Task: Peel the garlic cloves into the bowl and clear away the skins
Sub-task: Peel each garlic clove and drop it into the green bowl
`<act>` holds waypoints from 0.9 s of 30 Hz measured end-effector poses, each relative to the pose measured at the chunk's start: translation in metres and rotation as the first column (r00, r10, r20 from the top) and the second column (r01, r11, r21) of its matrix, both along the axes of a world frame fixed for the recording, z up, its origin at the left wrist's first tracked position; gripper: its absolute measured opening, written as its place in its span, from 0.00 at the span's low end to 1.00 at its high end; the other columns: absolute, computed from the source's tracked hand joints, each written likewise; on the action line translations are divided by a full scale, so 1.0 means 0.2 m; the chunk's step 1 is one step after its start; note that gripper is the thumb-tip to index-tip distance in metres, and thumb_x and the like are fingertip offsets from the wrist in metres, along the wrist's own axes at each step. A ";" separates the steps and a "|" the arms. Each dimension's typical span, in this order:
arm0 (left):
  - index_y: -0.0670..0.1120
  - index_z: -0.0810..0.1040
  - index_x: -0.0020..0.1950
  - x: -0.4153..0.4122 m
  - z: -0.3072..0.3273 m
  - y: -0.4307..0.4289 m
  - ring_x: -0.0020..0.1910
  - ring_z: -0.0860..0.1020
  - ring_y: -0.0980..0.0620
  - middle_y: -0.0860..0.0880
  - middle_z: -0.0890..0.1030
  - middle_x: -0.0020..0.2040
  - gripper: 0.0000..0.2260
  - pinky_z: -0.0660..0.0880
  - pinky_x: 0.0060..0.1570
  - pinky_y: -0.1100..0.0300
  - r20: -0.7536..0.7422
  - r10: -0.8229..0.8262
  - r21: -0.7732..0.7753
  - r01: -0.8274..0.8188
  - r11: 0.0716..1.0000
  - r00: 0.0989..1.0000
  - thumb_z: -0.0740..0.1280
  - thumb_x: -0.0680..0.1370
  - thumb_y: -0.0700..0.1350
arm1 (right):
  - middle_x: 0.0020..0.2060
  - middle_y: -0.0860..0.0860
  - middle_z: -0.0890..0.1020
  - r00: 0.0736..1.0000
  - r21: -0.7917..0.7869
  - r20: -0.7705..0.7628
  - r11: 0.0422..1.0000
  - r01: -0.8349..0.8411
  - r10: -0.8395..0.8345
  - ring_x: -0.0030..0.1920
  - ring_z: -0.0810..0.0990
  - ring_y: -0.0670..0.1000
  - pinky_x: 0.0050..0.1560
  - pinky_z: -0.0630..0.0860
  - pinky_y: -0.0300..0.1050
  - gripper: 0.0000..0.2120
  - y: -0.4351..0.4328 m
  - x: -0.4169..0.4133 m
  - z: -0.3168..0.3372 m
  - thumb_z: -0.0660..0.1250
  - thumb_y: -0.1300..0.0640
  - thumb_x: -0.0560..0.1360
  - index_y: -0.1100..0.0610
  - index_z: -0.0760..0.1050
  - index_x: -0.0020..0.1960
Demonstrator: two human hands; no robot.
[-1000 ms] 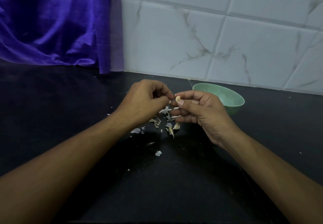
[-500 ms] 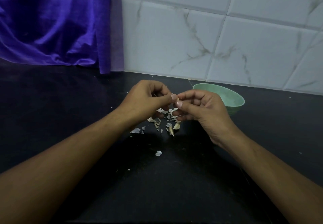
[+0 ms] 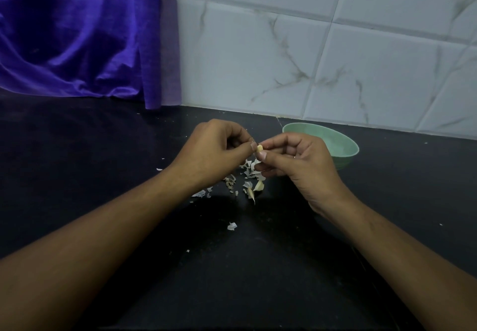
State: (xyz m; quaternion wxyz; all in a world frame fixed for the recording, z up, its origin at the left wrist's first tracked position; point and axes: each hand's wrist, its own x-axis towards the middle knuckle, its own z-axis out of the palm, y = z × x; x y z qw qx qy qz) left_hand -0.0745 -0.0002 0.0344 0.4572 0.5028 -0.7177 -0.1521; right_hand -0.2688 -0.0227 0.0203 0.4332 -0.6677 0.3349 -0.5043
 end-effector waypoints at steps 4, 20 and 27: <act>0.51 0.85 0.43 0.00 0.00 0.00 0.31 0.81 0.59 0.54 0.83 0.33 0.04 0.81 0.38 0.53 0.029 0.023 -0.034 -0.022 0.999 0.999 0.73 0.78 0.46 | 0.42 0.66 0.86 1.000 0.029 0.022 0.999 -0.019 0.019 0.40 0.87 0.58 0.43 0.85 0.51 0.05 0.01 0.00 0.00 0.74 0.68 0.75 0.66 0.82 0.51; 0.51 0.86 0.44 0.00 0.01 0.01 0.34 0.84 0.53 0.52 0.86 0.36 0.06 0.84 0.40 0.48 -0.031 0.000 0.022 0.000 1.000 1.000 0.73 0.79 0.49 | 0.41 0.58 0.87 1.000 -0.084 -0.026 0.996 -0.011 0.009 0.39 0.86 0.55 0.45 0.84 0.52 0.06 -0.03 -0.01 -0.01 0.75 0.66 0.75 0.63 0.83 0.52; 0.52 0.85 0.45 0.01 0.00 0.00 0.37 0.81 0.59 0.56 0.84 0.36 0.07 0.79 0.40 0.53 0.192 0.036 -0.128 -0.011 0.992 0.981 0.70 0.79 0.52 | 0.41 0.59 0.87 0.997 -0.110 -0.070 0.994 0.022 -0.030 0.40 0.86 0.55 0.47 0.85 0.55 0.06 -0.03 -0.01 -0.02 0.76 0.65 0.75 0.63 0.85 0.51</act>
